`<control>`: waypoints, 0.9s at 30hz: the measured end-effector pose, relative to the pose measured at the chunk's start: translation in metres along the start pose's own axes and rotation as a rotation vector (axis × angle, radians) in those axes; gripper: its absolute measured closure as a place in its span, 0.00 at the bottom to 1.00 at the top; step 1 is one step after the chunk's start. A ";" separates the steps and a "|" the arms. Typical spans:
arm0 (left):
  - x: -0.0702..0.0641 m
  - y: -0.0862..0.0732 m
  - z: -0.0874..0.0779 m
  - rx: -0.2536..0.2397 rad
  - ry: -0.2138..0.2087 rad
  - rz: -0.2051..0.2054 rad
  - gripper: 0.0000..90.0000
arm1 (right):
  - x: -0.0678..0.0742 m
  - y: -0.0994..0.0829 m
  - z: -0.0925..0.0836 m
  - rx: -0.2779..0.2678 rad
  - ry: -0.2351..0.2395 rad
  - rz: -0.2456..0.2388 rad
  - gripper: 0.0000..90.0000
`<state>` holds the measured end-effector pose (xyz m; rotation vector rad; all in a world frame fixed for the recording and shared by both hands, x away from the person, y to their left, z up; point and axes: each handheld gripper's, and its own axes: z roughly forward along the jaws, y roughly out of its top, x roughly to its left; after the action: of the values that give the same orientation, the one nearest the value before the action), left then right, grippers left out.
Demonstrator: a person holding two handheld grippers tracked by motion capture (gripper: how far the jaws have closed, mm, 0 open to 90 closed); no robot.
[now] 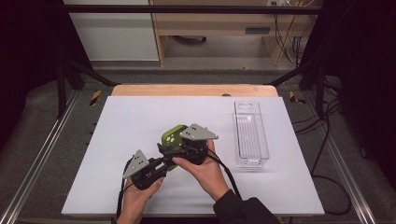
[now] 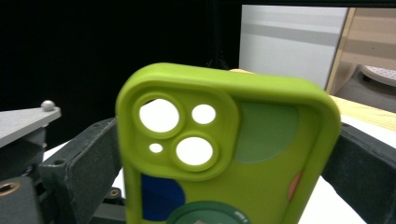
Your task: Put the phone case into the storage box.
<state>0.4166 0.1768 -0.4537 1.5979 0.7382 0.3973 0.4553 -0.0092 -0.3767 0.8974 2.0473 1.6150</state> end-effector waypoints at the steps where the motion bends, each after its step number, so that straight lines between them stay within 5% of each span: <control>1: 0.000 0.000 0.000 0.000 0.000 -0.001 0.85 | 0.000 0.000 0.000 0.000 -0.003 -0.001 0.06; 13: 0.001 -0.001 0.001 0.012 0.004 0.002 0.85 | 0.001 0.002 -0.004 0.017 -0.028 0.004 0.15; 20: 0.001 -0.002 0.001 0.023 0.046 0.043 0.85 | 0.003 0.007 -0.004 0.073 -0.037 0.018 0.17; 27: 0.001 -0.002 -0.001 0.015 0.052 0.026 0.85 | 0.002 0.010 -0.002 0.098 -0.047 0.068 0.17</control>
<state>0.4165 0.1779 -0.4552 1.6179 0.7624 0.4550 0.4551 -0.0078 -0.3663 1.0402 2.1002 1.5230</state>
